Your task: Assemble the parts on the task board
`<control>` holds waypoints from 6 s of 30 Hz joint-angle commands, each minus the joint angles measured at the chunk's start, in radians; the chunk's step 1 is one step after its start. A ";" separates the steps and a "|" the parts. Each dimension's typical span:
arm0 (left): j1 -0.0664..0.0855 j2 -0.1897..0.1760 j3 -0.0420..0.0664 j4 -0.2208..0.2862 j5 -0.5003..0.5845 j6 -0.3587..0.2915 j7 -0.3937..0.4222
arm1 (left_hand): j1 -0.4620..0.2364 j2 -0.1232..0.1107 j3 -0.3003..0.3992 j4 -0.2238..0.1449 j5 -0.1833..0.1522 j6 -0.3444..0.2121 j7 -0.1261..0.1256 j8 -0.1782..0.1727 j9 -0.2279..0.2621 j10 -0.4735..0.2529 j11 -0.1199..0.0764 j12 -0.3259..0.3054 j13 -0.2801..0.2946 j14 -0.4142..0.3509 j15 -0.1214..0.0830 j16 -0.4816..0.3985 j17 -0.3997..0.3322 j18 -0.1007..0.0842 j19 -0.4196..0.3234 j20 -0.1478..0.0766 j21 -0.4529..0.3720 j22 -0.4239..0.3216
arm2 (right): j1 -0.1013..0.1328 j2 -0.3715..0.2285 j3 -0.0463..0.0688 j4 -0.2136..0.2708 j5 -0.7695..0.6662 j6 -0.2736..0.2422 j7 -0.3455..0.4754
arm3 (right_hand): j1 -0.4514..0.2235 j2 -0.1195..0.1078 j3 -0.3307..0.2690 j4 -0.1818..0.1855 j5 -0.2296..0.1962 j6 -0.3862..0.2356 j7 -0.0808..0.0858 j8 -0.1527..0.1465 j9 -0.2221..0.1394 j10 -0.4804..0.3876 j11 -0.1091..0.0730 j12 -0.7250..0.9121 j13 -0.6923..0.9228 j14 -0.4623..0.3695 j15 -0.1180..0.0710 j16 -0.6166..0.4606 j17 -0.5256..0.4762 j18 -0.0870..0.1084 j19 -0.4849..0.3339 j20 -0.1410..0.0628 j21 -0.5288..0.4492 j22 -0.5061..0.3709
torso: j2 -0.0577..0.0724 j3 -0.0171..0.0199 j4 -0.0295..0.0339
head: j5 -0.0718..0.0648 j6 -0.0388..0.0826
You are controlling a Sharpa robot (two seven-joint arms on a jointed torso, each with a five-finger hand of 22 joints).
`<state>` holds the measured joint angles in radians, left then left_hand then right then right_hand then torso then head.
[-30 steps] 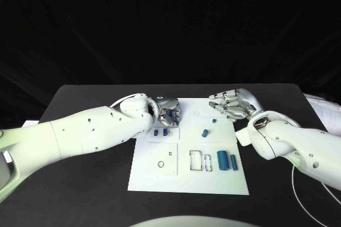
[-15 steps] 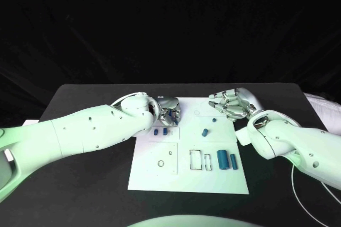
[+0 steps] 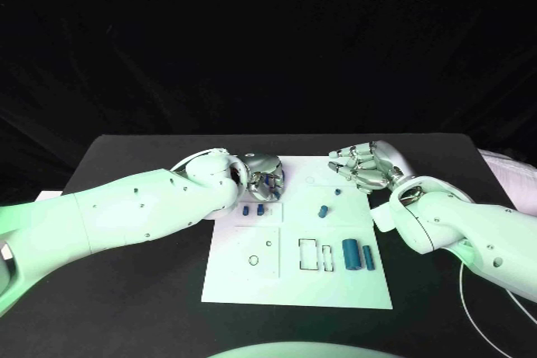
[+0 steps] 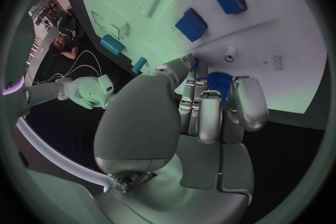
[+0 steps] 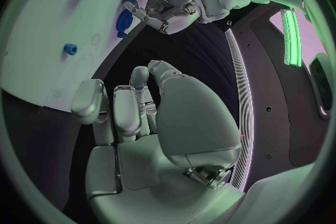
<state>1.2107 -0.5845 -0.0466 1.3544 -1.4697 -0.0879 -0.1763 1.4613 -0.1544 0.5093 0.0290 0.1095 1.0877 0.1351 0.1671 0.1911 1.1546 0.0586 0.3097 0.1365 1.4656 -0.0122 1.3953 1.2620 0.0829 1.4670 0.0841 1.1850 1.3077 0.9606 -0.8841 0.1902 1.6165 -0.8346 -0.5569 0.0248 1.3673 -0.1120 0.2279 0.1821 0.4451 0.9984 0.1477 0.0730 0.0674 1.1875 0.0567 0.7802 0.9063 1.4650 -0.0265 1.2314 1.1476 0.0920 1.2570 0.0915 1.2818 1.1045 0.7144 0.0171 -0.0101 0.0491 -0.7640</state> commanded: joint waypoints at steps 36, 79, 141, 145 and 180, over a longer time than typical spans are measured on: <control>-0.010 -0.113 0.029 0.040 0.143 0.023 -0.029 | -0.033 -0.010 0.015 -0.008 0.004 0.019 -0.002 -0.015 -0.006 0.026 0.000 -0.032 0.001 0.030 -0.009 -0.002 -0.016 -0.017 0.034 -0.006 0.014 0.146 | -0.004 0.008 0.000 -0.005 0.002 0.017 0.015 | -0.003 -0.004 0.008 0.000 0.007 -0.005 0.002 0.000 0.001 -0.004 0.000 -0.001 0.000 0.012 0.009 -0.002 0.003 0.013 -0.005 0.001 -0.005 0.001 | -0.002 0.0020 0.0026 | 0.019 0.006; -0.021 -0.091 0.027 0.026 0.112 0.042 -0.060 | -0.071 -0.039 0.013 -0.004 -0.003 -0.081 0.015 -0.093 -0.042 0.011 0.018 -0.089 -0.006 0.026 0.005 -0.010 -0.033 -0.017 0.031 0.004 0.008 0.149 | -0.005 0.005 0.000 -0.005 0.003 0.018 0.015 | -0.003 -0.004 0.008 0.000 0.007 -0.005 0.002 0.000 0.001 -0.004 0.000 -0.001 0.000 0.012 0.009 -0.002 0.003 0.013 -0.004 0.001 -0.005 0.001 | -0.003 0.0006 0.0035 | 0.013 0.000; -0.011 -0.320 0.012 0.186 1.588 -0.229 0.453 | -0.071 -0.007 0.002 -0.020 0.002 -0.051 0.033 -0.022 -0.073 0.008 0.031 -0.082 -0.026 -0.198 0.017 -0.373 -0.566 0.092 -0.168 0.020 -0.735 -0.122 | 0.017 0.010 0.000 -0.010 -0.994 0.383 -0.330 | 0.053 -0.073 0.215 -0.073 -0.266 0.105 -0.010 -0.006 0.000 -0.054 0.028 -0.716 -0.751 0.009 0.026 -0.166 -0.139 0.020 -0.012 0.013 -0.051 -0.036 | -0.005 -0.0043 0.0038 | -0.039 0.025; -0.011 -0.321 0.012 0.191 1.592 -0.235 0.457 | -0.070 -0.006 0.000 -0.021 0.003 -0.053 0.034 -0.021 -0.073 0.006 0.031 -0.080 -0.026 -0.201 0.017 -0.374 -0.568 0.092 -0.169 0.020 -0.741 -0.125 | 0.011 0.016 -0.001 -0.016 -0.990 0.405 -0.334 | 0.053 -0.075 0.219 -0.072 -0.267 0.104 -0.009 -0.007 0.000 -0.060 0.029 -0.717 -0.761 0.009 0.027 -0.167 -0.141 0.020 -0.011 0.013 -0.051 -0.035 | -0.005 -0.0036 0.0016 | -0.037 0.024; -0.011 -0.323 0.012 0.206 1.594 -0.237 0.443 | -0.067 -0.001 -0.008 -0.027 0.009 -0.061 0.036 -0.020 -0.077 -0.007 0.033 -0.070 -0.023 -0.208 0.018 -0.379 -0.580 0.093 -0.173 0.019 -0.758 -0.135 | 0.002 0.056 -0.017 -0.045 -1.021 0.417 -0.351 | 0.099 -0.031 0.308 -0.104 -0.316 0.163 -0.016 0.017 0.012 0.018 0.015 -0.689 -0.812 0.032 0.019 -0.123 -0.109 -0.002 0.063 0.000 0.031 0.077 | -0.005 -0.0028 0.0016 | -0.033 0.015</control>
<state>1.1992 -0.9085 -0.0355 1.5561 0.1184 -0.3351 0.2626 1.3933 -0.1644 0.5049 0.0053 0.1151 1.0286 0.1689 0.1423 0.1156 1.1539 0.0910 0.2355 0.1123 1.2621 0.0060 1.0215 0.6824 0.1633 1.3024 0.1020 0.4320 1.1742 0.9683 -0.8305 0.1783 1.5731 -1.8456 -0.1716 -0.3160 1.4548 -0.1488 0.5284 0.0810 0.1332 1.1547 0.1320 0.0837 0.0763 1.1976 0.0731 0.0882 0.0949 1.4665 -0.0002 1.1041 1.0358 0.1077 1.3128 0.0905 1.3062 1.1735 0.7088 0.0140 -0.0083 0.0152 -0.7480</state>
